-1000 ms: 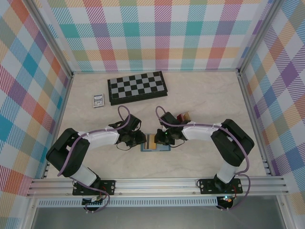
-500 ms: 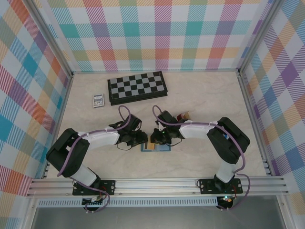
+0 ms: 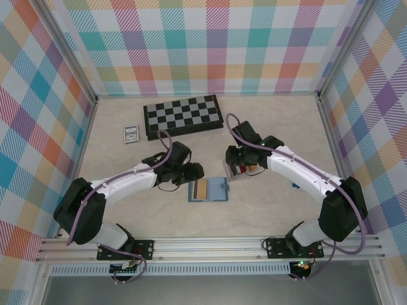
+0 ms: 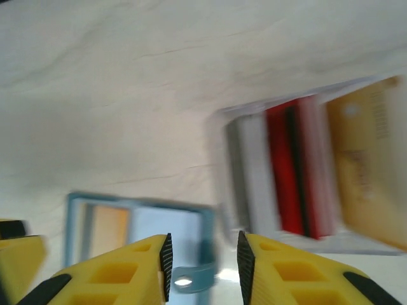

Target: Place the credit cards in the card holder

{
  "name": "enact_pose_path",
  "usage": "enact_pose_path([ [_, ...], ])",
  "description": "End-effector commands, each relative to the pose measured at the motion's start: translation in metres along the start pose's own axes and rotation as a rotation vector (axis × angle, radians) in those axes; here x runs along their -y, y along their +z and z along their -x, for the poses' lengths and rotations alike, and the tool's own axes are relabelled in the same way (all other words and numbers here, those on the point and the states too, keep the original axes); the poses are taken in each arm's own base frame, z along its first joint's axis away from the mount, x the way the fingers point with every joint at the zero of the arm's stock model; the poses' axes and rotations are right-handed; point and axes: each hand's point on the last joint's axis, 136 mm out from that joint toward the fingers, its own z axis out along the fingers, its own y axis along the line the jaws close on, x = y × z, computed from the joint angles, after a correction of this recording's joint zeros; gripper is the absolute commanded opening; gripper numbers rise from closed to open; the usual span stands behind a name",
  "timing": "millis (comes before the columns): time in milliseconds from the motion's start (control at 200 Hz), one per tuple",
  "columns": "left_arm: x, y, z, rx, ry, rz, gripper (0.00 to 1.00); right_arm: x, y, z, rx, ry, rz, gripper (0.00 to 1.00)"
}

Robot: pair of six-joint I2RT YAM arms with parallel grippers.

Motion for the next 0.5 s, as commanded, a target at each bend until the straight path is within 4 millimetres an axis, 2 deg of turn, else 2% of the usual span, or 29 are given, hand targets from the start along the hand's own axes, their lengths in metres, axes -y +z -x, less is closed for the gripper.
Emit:
enact_pose_path([
  [0, 0.03, 0.018, 0.004, -0.053, 0.006, -0.045, 0.63, 0.03, 0.006, -0.013, -0.105, -0.102, -0.137, 0.33],
  [90, 0.048, 0.038, 0.009, -0.088, -0.015, -0.066, 0.62, 0.026, 0.013, -0.012, -0.129, -0.124, -0.123, 0.3],
  [195, 0.057, 0.059, 0.01, -0.129, -0.057, -0.07, 0.6, 0.022, 0.021, -0.013, -0.15, -0.149, -0.107, 0.31],
  [210, 0.064, 0.062, 0.015, -0.114, -0.06, -0.093, 0.61, 0.021, 0.023, -0.014, -0.158, -0.153, -0.109, 0.31],
  [355, 0.064, 0.08, 0.018, -0.121, -0.118, -0.08, 0.6, 0.017, 0.039, -0.014, -0.198, -0.187, -0.109, 0.3],
  [495, 0.068, 0.089, 0.02, -0.119, -0.165, -0.111, 0.61, 0.014, 0.048, -0.01, -0.21, -0.203, -0.106, 0.31],
])
